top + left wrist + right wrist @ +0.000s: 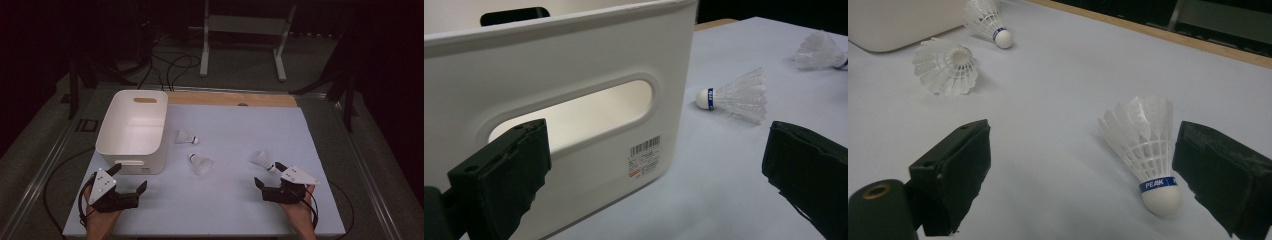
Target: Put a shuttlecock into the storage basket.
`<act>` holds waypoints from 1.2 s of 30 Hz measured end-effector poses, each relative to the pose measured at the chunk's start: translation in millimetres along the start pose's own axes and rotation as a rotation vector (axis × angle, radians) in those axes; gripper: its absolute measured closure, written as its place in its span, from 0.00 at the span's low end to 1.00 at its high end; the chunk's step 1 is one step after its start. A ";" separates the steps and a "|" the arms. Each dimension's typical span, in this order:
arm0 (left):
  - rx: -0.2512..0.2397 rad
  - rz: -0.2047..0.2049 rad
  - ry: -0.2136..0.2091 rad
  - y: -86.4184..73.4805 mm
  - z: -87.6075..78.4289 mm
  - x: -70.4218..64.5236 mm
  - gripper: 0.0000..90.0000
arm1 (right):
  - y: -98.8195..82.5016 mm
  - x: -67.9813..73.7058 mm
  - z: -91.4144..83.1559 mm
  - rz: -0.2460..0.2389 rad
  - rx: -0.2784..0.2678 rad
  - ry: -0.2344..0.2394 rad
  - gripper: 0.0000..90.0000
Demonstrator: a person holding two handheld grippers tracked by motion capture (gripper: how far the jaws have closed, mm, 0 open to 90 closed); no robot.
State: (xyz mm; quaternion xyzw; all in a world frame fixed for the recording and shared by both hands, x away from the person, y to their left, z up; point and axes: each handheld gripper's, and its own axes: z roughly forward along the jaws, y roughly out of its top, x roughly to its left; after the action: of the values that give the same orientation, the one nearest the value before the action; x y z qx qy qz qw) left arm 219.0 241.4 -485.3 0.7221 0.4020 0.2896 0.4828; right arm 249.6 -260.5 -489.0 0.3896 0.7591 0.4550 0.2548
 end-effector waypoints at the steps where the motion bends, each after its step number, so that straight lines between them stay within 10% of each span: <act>1: 0.000 0.000 0.000 0.0 0.0 0.0 0.00 | 0.0 0.0 0.0 0.000 0.000 0.000 0.10; 36: -0.004 0.033 0.060 1.3 3.2 -7.1 0.00 | 30.3 -10.3 -4.5 0.046 0.023 -0.044 0.09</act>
State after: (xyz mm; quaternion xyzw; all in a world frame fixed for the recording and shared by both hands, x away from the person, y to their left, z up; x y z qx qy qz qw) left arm 218.3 233.5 -485.5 0.7185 0.4040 0.3199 0.4671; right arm 263.0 -262.7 -459.7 0.4197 0.7493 0.4434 0.2564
